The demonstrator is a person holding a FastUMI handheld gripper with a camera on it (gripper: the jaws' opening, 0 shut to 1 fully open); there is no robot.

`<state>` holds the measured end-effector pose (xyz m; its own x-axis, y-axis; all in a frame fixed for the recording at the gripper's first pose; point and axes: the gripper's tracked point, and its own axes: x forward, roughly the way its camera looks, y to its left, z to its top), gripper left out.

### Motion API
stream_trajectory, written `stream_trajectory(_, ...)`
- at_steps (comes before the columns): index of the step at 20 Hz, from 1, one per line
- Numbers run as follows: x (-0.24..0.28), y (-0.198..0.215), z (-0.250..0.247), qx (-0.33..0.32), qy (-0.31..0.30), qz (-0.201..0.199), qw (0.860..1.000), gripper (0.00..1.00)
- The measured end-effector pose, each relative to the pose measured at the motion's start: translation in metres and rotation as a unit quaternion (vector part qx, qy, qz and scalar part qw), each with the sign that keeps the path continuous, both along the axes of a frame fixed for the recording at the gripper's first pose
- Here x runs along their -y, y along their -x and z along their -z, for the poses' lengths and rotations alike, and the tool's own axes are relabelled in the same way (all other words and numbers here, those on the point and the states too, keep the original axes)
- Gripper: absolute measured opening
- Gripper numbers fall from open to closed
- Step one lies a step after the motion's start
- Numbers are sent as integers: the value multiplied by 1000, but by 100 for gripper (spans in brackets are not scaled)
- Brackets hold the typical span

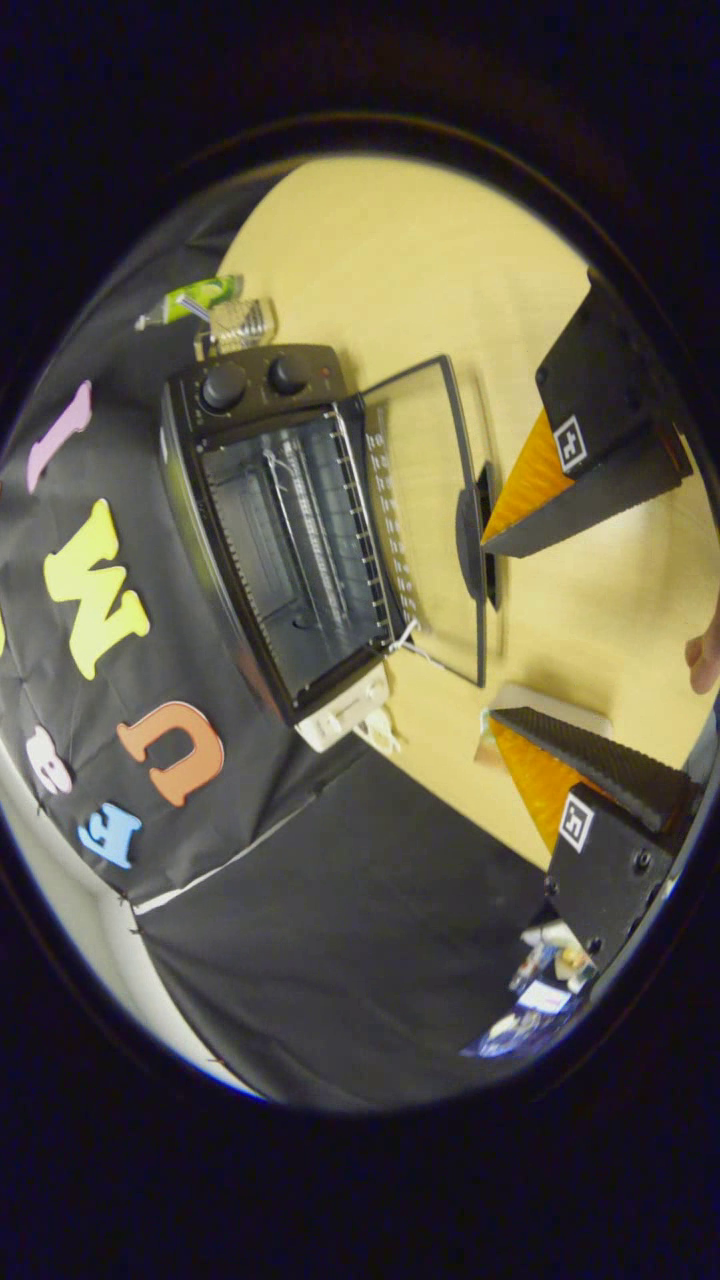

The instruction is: Open the toaster oven, put the food inside, and close the toaster oven door.

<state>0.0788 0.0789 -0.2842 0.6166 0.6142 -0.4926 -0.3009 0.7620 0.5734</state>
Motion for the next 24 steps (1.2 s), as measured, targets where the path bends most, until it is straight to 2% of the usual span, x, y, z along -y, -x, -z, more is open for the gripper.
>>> stream_trajectory(2, -9, 8, 3, -70, -16, -28, 997, 99)
stream_trajectory(4, -30, 22, 0, -129, -44, -74, 988, 96)
stream_trajectory(5, -42, 26, -1, -145, -54, -90, 984, 90)
stream_trajectory(7, -59, 22, 6, -161, -28, -102, 981, 85)
stream_trajectory(10, -74, 32, 9, -193, 7, -146, 970, 81)
stream_trajectory(13, -82, 32, 21, -214, 15, -136, 967, 68)
stream_trajectory(19, -92, 33, 20, -237, -13, -139, 961, 45)
stream_trajectory(24, -91, 37, 11, -232, -19, -143, 962, 41)
